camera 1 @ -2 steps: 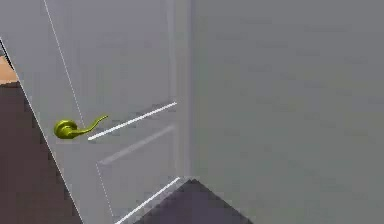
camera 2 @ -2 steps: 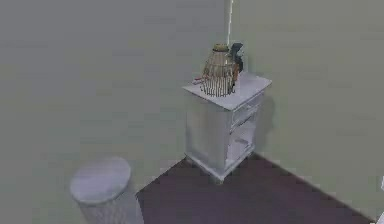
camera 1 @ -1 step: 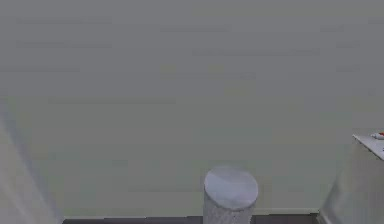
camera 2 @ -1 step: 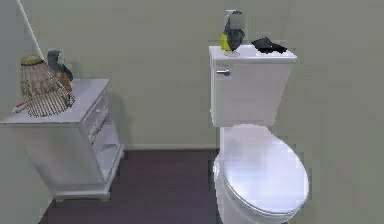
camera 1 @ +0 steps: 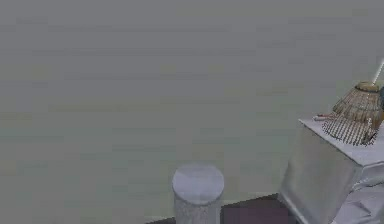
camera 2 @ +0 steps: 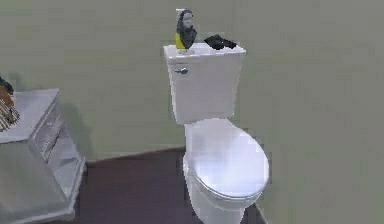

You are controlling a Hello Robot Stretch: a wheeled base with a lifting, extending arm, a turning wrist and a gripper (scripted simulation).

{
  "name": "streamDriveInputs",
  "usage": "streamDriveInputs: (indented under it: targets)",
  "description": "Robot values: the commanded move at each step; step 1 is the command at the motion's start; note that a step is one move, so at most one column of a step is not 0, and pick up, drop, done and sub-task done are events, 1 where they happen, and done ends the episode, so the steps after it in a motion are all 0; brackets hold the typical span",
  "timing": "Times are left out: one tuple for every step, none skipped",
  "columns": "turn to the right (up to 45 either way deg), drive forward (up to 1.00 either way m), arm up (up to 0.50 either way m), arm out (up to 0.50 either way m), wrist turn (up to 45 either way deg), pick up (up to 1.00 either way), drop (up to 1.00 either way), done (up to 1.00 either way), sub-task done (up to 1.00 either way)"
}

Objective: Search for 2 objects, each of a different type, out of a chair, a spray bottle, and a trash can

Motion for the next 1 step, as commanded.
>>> streamDriveInputs:
  targets:
    - [0.0,0.0,0.0,0.0,0.0,0.0,0.0,0.0,1.0]
